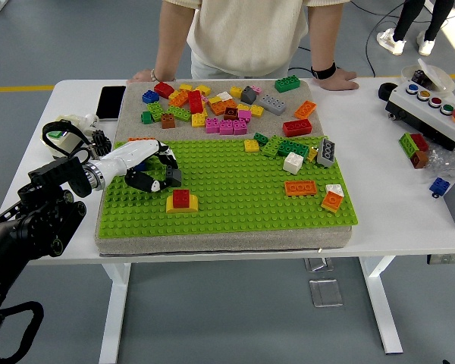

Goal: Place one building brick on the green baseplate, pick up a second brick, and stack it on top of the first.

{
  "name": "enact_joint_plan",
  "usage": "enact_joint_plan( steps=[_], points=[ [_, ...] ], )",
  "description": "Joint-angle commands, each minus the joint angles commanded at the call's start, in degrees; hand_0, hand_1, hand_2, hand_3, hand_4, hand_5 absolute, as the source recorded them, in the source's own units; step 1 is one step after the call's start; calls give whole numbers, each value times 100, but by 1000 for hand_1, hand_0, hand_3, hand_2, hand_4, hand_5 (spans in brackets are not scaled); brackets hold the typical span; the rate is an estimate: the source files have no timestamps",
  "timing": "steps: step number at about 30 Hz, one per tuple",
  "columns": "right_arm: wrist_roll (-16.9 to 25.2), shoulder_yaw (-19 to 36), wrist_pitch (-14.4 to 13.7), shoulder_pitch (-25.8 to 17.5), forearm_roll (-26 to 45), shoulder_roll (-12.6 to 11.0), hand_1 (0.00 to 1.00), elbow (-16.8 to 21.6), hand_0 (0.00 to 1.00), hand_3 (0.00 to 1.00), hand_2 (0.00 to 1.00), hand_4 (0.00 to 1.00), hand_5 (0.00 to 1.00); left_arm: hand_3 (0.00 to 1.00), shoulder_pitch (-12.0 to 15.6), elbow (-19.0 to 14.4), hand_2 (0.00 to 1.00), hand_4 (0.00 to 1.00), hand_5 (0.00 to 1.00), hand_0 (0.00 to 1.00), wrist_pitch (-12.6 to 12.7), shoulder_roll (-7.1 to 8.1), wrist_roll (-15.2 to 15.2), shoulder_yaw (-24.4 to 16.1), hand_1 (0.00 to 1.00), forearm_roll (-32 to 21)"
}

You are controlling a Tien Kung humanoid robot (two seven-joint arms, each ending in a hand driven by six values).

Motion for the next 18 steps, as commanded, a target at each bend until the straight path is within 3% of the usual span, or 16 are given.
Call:
enact_joint_plan(
  steps=[18],
  points=[
    [-1, 8, 12, -4, -2, 3, 639, 0, 735, 626, 687, 926, 473, 555, 34, 4, 597, 694, 47, 729, -38, -25, 16, -40, 636, 0]
  ],
)
